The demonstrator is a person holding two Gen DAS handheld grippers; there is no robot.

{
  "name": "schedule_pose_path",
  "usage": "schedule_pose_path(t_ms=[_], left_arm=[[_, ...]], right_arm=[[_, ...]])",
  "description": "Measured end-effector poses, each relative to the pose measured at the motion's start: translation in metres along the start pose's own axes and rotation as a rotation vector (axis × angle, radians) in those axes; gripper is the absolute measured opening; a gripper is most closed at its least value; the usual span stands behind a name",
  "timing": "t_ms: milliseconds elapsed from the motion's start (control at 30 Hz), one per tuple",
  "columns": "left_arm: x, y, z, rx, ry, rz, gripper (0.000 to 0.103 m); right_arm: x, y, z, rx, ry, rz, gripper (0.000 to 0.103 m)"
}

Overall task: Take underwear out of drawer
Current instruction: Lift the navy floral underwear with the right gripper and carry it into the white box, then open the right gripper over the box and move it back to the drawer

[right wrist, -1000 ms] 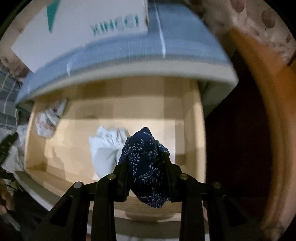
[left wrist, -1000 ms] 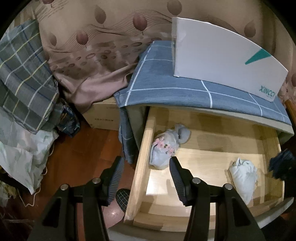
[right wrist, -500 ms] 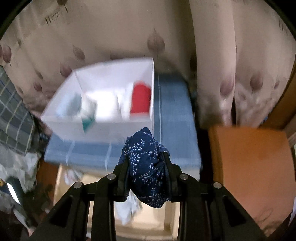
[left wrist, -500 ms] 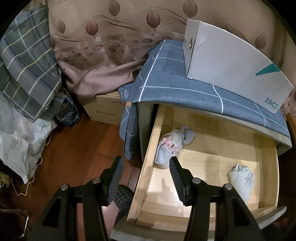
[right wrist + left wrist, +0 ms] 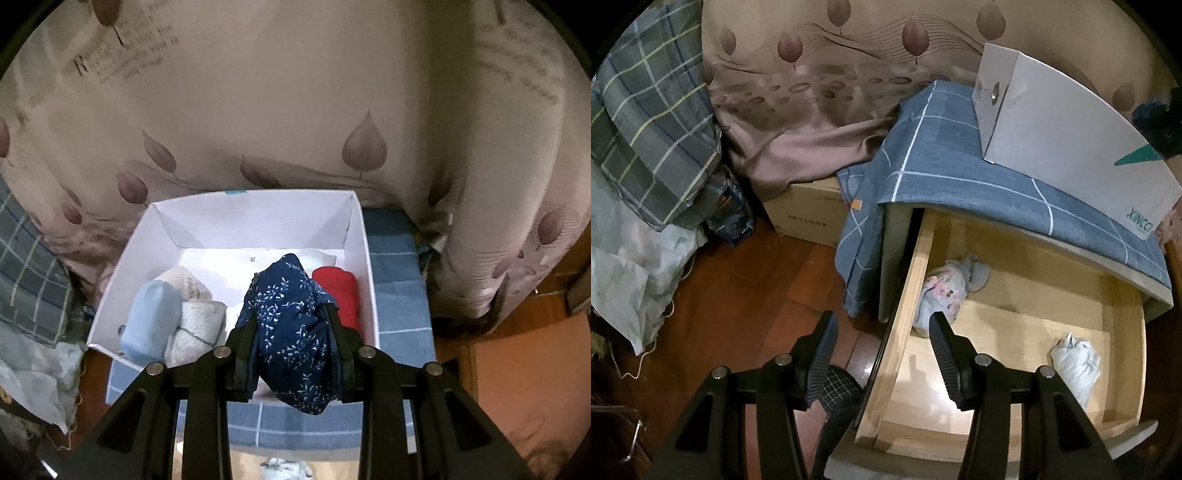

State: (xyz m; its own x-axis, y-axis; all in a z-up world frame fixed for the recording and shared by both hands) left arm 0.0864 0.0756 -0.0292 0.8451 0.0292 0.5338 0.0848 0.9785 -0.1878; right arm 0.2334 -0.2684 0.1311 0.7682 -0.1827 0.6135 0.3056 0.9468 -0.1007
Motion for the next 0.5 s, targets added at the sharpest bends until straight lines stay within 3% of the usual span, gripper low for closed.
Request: schedule_pose_path(t_ms=[233,500], left_arm=[[0.001,0.004,-0.001,-0.008,0.000,0.026,0.052],[0.002,0.003,-0.003,-0.003,0.005,0.023,0.052]], right_arm=[[-0.010,0.005,-0.050,-0.028,0.069,0.013,0.027],[-0.030,0.014,-0.068,-0.029,0.124,0.052,0.030]])
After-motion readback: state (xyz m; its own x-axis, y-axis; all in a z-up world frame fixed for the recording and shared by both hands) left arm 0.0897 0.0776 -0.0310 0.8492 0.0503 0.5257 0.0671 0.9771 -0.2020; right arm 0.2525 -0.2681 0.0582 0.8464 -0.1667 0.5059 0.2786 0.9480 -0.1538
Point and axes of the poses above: each gripper's, at about its wrist camera, not at the fingertips, and z roughly against the way its jaws point, y to its left, x to its top, the point moved 3 cm from there along -z, roughly the way its jaws point, and after that the axes turned 10 degrees about -x, right-handed, at the moved point
